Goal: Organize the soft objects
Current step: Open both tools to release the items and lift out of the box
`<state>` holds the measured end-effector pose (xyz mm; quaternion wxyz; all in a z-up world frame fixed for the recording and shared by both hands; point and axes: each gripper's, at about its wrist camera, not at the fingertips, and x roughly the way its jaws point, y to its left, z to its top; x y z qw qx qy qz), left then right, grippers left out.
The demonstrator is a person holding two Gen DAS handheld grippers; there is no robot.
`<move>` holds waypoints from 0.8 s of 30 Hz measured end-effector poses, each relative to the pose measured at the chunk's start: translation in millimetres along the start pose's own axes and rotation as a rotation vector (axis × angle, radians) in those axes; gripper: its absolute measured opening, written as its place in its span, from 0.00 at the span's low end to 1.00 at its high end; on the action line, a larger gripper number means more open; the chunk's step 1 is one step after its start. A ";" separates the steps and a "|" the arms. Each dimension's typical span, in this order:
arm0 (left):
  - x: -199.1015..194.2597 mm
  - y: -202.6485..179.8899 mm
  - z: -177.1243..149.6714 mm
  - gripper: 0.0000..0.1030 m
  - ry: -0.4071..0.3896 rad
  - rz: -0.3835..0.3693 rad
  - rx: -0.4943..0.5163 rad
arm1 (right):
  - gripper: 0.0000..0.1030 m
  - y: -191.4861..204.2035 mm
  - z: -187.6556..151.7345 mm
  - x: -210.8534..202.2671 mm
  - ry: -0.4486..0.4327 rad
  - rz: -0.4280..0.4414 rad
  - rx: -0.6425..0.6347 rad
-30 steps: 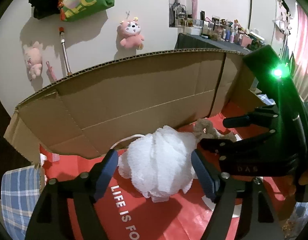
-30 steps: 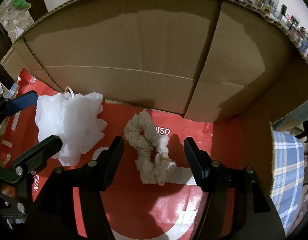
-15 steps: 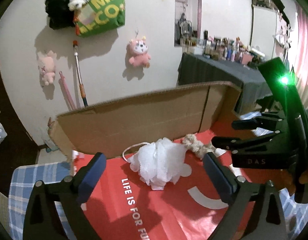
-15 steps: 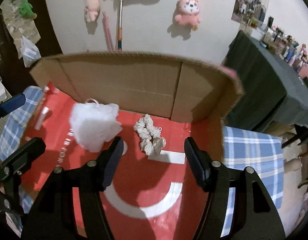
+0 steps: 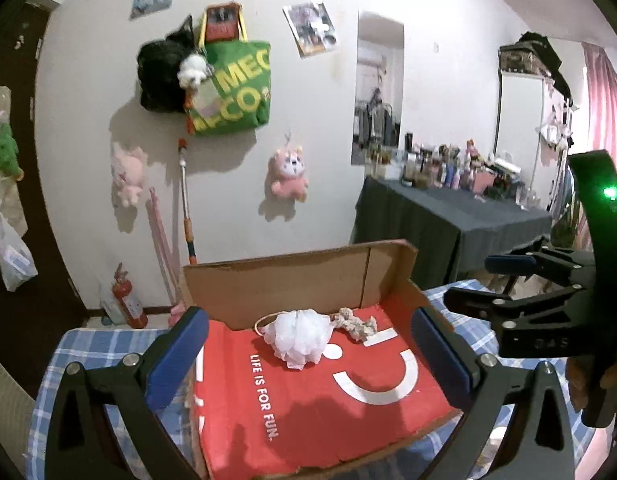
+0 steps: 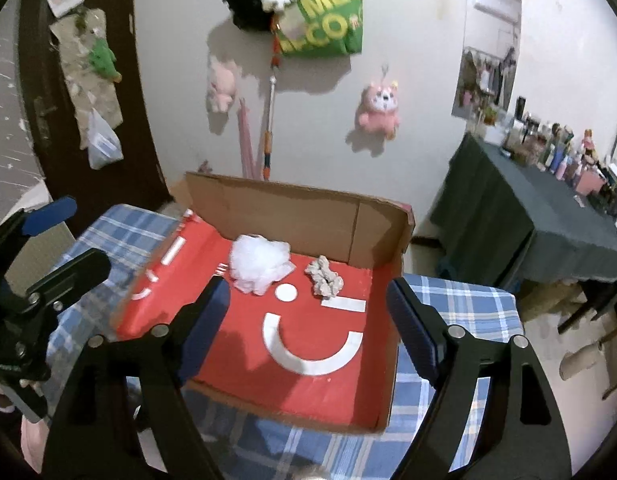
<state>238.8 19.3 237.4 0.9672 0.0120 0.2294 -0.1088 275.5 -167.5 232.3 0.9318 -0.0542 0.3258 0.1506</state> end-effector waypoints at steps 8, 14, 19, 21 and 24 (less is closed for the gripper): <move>-72.4 -15.2 -20.2 1.00 -0.112 0.012 0.022 | 0.86 15.2 -35.8 -77.1 -0.128 0.013 -0.024; -117.5 -21.4 -41.6 1.00 -0.188 -0.002 0.011 | 0.88 27.2 -69.6 -115.7 -0.209 -0.004 -0.045; -155.4 -29.2 -71.2 1.00 -0.242 -0.016 0.018 | 0.88 34.9 -110.8 -144.7 -0.268 -0.014 -0.036; -168.3 -32.6 -86.1 1.00 -0.264 -0.011 0.022 | 0.89 37.9 -128.3 -155.2 -0.293 0.000 -0.023; -184.5 -37.7 -108.0 1.00 -0.291 -0.020 0.028 | 0.91 44.6 -153.5 -168.7 -0.329 -0.002 -0.013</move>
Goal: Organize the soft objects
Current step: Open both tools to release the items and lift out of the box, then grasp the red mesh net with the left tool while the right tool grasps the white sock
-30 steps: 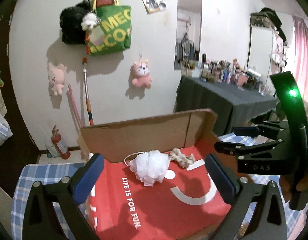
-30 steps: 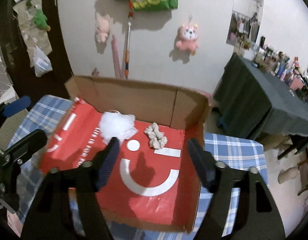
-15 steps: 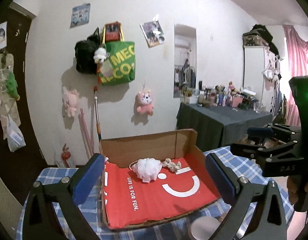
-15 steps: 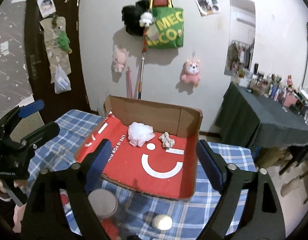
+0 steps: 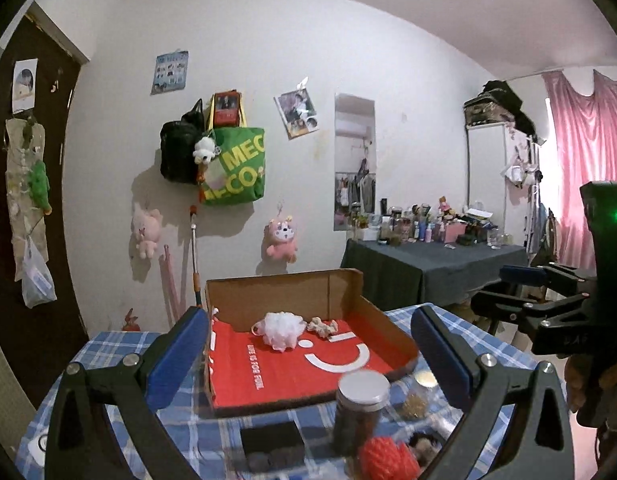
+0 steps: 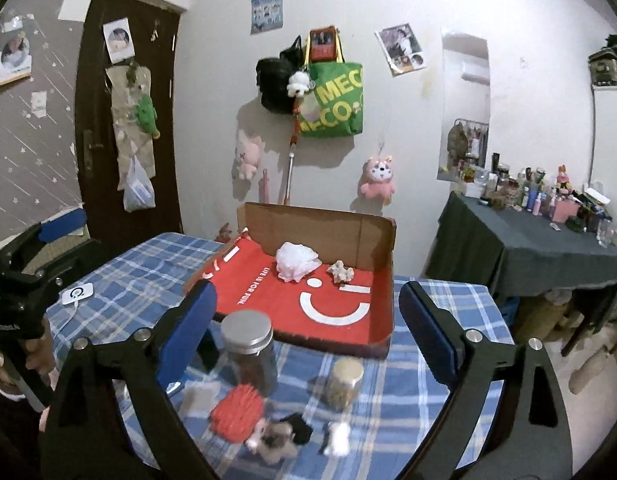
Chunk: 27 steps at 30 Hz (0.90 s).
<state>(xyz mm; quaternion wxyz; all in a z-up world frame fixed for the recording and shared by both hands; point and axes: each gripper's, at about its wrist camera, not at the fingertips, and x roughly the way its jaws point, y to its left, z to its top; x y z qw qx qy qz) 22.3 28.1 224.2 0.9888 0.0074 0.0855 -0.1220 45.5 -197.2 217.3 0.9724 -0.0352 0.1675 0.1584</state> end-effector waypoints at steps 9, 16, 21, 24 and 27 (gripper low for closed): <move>-33.8 -9.2 -56.0 1.00 0.013 0.052 -0.029 | 0.93 25.0 -65.3 -32.0 -0.051 -0.076 -0.003; -32.2 -7.6 -98.6 1.00 0.083 0.078 -0.062 | 0.93 25.8 -111.5 -17.4 -0.006 -0.139 0.019; -18.9 -8.6 -123.0 1.00 0.145 0.083 -0.071 | 0.93 23.9 -135.2 -1.2 0.047 -0.141 0.033; -8.9 -9.1 -136.0 1.00 0.191 0.076 -0.079 | 0.93 25.2 -146.5 9.6 0.082 -0.142 0.030; 3.1 -9.7 -148.9 1.00 0.244 0.064 -0.091 | 0.93 24.5 -153.3 19.2 0.115 -0.137 0.033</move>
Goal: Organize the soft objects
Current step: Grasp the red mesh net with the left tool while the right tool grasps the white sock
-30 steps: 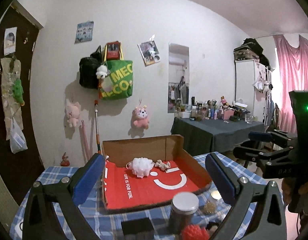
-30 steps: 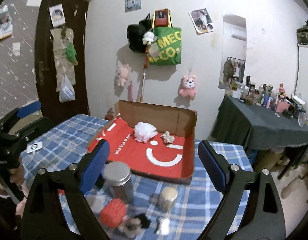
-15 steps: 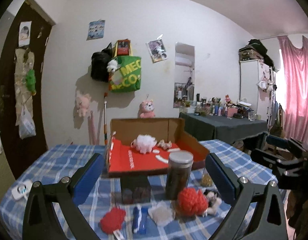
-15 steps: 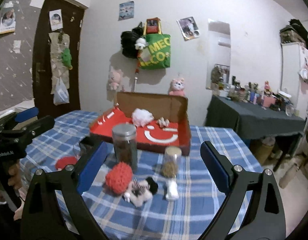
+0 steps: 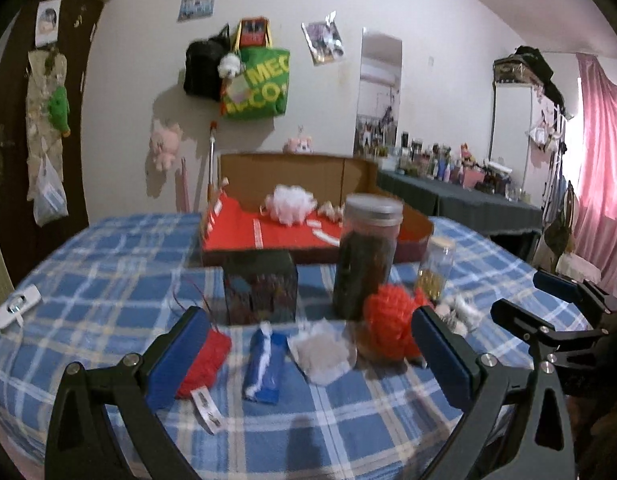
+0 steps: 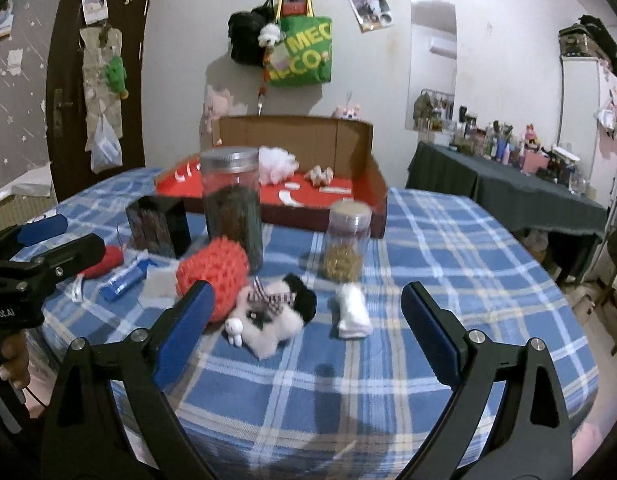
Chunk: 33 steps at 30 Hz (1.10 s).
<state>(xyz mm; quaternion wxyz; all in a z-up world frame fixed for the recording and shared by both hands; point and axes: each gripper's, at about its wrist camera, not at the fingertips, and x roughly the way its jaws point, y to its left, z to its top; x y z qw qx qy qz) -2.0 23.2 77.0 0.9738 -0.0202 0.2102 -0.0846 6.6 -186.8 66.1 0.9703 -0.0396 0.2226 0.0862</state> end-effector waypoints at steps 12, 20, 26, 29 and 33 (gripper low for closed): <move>36.1 -6.3 -9.4 1.00 0.135 -0.095 -0.073 | 0.93 -32.8 -10.4 30.7 0.091 0.002 0.073; 54.0 -34.6 5.4 1.00 0.157 -0.141 -0.051 | 0.92 -62.9 -8.7 57.0 0.154 0.019 0.126; 76.7 -53.6 4.7 1.00 0.207 -0.123 -0.009 | 0.68 -63.6 -7.3 74.2 0.193 0.038 0.096; 87.0 -54.7 1.4 0.91 0.235 -0.117 -0.028 | 0.43 -59.7 -9.8 81.4 0.218 0.050 0.069; 103.2 -48.7 -4.2 0.56 0.328 -0.207 -0.090 | 0.27 -57.1 -11.5 81.3 0.217 0.082 0.054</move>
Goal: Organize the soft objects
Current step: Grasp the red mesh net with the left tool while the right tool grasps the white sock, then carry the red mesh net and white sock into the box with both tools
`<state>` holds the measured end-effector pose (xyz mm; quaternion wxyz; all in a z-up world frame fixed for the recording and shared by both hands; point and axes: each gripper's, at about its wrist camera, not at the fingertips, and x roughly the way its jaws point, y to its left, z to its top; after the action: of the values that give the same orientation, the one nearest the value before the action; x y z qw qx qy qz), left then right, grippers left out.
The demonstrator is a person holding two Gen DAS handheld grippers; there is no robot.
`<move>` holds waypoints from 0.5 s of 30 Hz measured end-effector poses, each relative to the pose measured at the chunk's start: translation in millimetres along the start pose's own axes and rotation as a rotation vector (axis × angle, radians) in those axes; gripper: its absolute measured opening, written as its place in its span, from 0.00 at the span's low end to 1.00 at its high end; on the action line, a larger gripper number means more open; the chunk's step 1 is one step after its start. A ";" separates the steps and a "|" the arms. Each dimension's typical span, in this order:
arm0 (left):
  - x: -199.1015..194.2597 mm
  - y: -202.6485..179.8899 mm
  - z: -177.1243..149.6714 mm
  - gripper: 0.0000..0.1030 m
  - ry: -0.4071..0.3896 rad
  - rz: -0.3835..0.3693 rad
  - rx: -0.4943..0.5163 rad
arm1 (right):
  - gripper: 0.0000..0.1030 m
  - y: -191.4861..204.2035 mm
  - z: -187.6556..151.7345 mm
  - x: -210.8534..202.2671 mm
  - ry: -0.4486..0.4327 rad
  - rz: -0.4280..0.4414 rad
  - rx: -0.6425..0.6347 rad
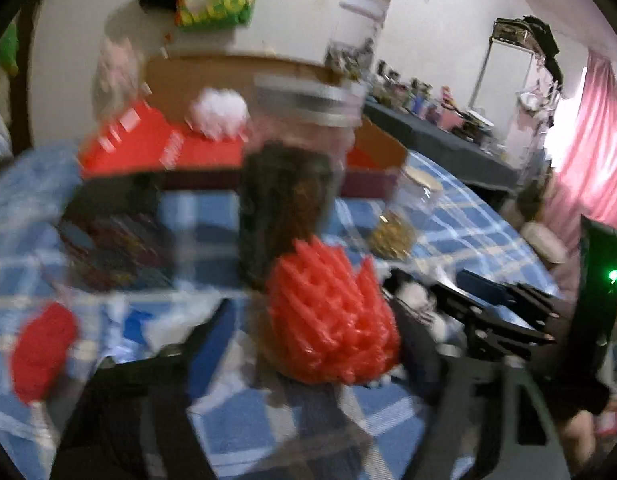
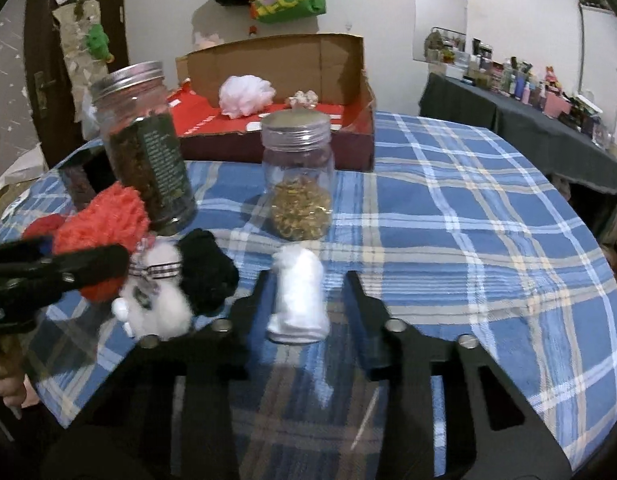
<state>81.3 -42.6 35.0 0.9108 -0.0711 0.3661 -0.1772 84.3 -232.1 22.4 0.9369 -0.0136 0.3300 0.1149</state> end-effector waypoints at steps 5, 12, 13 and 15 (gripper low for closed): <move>-4.9 -0.2 -2.4 0.48 -0.010 -0.033 0.013 | 0.17 3.8 1.9 -9.9 -0.048 0.034 0.001; -18.6 -8.9 2.1 0.47 -0.066 -0.005 0.076 | 0.17 22.3 14.8 -31.5 -0.123 0.096 -0.032; -19.3 -10.4 2.4 0.47 -0.070 -0.003 0.083 | 0.17 24.7 16.2 -32.3 -0.127 0.102 -0.036; -19.8 -12.1 2.8 0.47 -0.068 -0.003 0.088 | 0.17 29.7 18.4 -33.2 -0.133 0.115 -0.044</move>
<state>66.7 -46.4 52.8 0.9247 -0.0373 0.3265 -0.1919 63.9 -208.2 58.9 0.9480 -0.0077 0.2648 0.1765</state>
